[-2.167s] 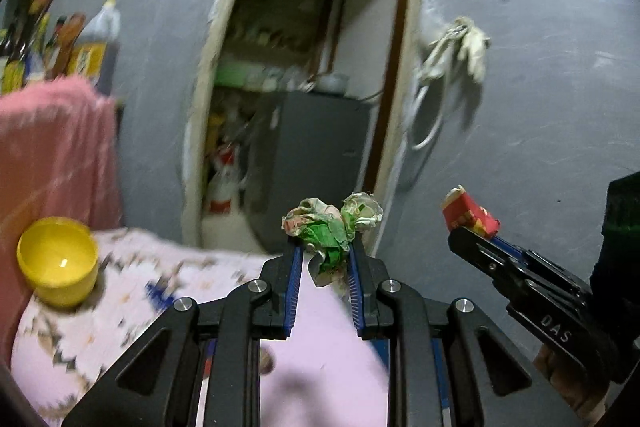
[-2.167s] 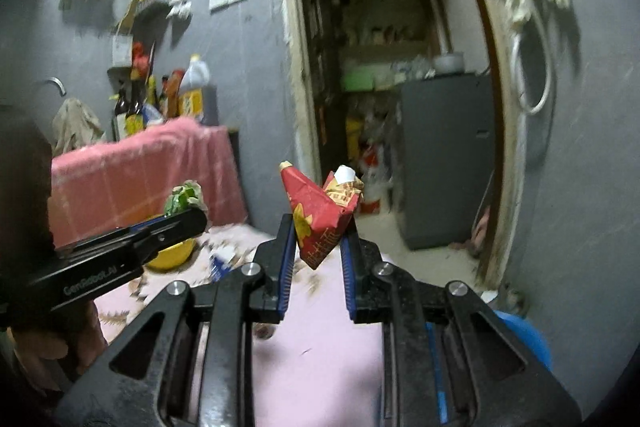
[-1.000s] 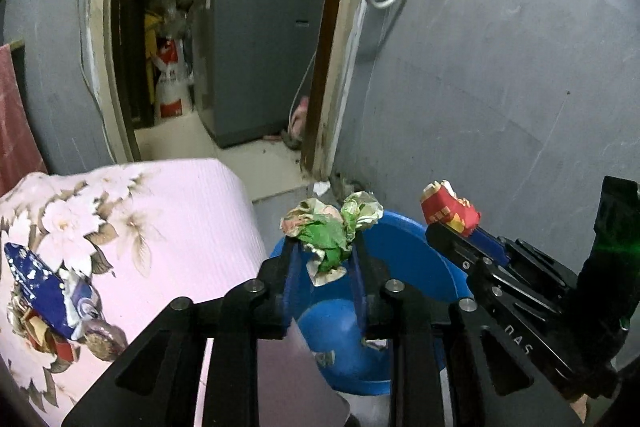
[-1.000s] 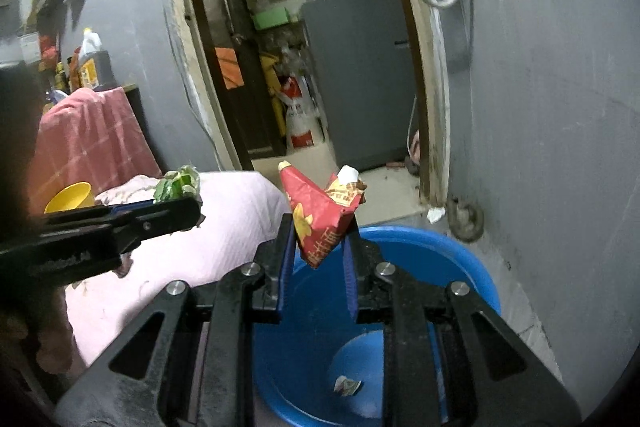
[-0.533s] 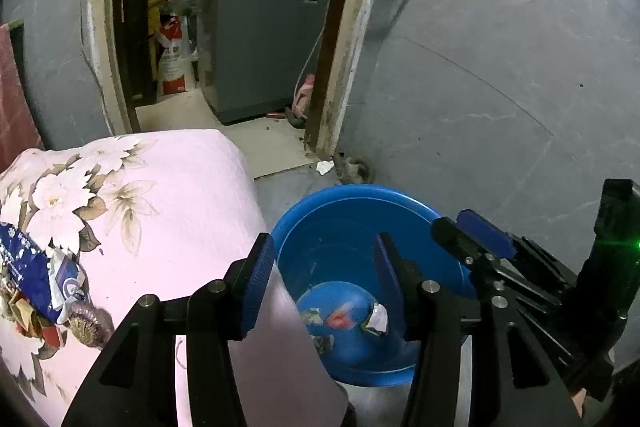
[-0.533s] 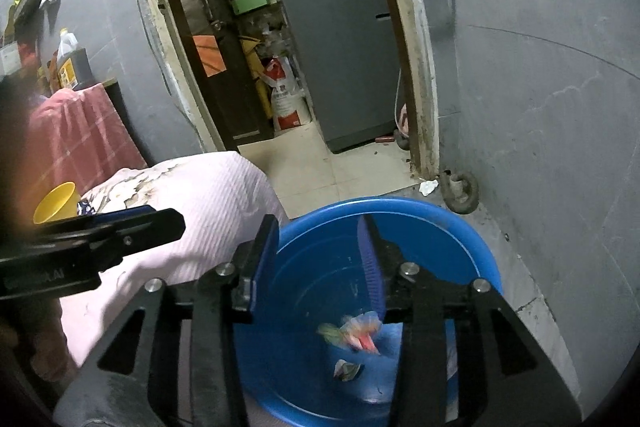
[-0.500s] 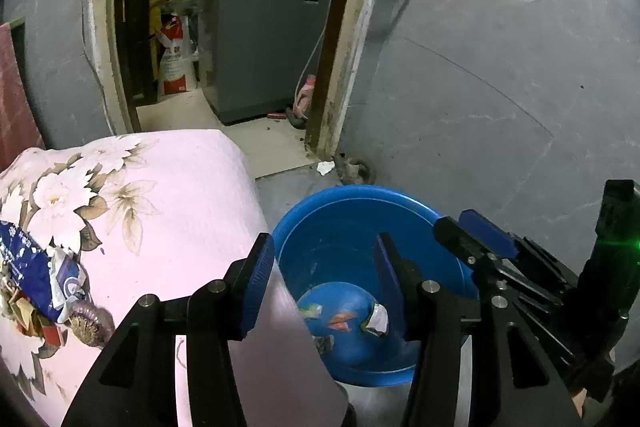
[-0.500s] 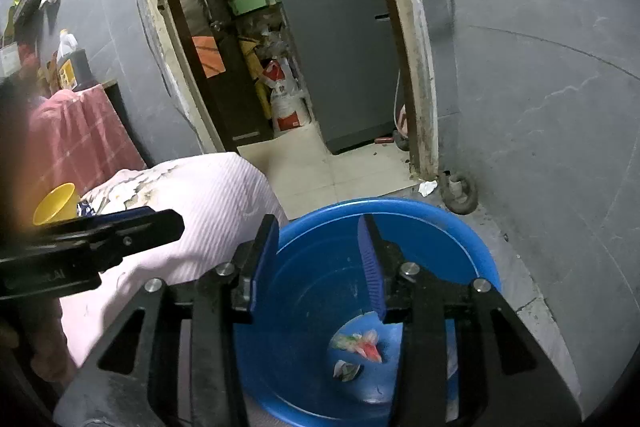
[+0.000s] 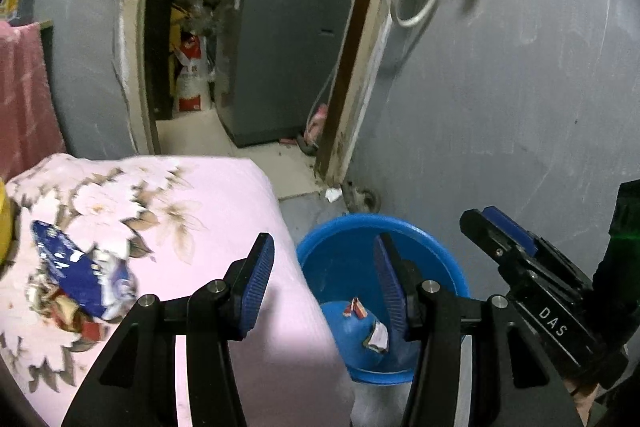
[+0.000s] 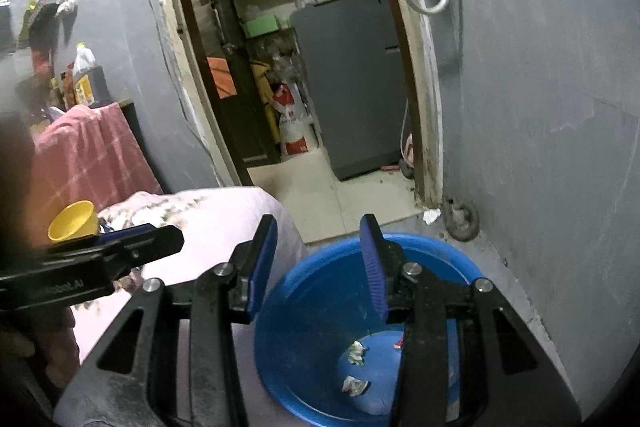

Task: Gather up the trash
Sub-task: 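Move both open tools back over the remaining trash on the table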

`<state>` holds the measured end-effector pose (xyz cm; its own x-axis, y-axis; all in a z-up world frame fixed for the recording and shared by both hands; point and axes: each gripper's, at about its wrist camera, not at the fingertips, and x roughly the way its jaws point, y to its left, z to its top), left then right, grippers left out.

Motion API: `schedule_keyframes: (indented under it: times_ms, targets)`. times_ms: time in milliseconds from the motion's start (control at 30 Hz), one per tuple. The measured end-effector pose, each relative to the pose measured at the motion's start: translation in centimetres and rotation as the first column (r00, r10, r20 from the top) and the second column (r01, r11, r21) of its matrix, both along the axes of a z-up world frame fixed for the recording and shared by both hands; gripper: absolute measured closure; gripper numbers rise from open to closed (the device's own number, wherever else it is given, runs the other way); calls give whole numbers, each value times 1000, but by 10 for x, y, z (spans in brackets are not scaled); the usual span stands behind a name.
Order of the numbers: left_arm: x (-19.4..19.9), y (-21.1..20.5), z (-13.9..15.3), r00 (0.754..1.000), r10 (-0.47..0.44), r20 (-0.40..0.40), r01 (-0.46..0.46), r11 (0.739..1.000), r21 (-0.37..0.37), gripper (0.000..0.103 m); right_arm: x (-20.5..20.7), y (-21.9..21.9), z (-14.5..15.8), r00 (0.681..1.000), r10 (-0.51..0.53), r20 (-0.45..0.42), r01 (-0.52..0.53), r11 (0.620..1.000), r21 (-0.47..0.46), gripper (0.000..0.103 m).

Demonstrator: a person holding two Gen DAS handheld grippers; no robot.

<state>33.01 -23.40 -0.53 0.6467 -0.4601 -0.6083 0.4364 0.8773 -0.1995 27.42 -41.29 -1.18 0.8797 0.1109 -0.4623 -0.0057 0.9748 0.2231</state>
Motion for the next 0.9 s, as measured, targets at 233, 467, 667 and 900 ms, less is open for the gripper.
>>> schedule_keyframes:
  times_ms: [233, 467, 667, 900]
  targets:
    - [-24, 46, 38, 991, 80, 105, -75, 996, -54, 54, -12, 35, 40, 995, 40, 92, -38, 999, -25, 48]
    - [-49, 108, 64, 961, 196, 196, -177, 978, -113, 44, -26, 80, 70, 977, 86, 193, -80, 996, -40, 36]
    - [-78, 159, 75, 907, 314, 281, -279, 947, -158, 17, -34, 121, 84, 957, 115, 267, -102, 993, -63, 16]
    - [-106, 208, 69, 827, 431, 362, -386, 902, -192, 3, -49, 168, 86, 920, 153, 360, -130, 988, -88, 0]
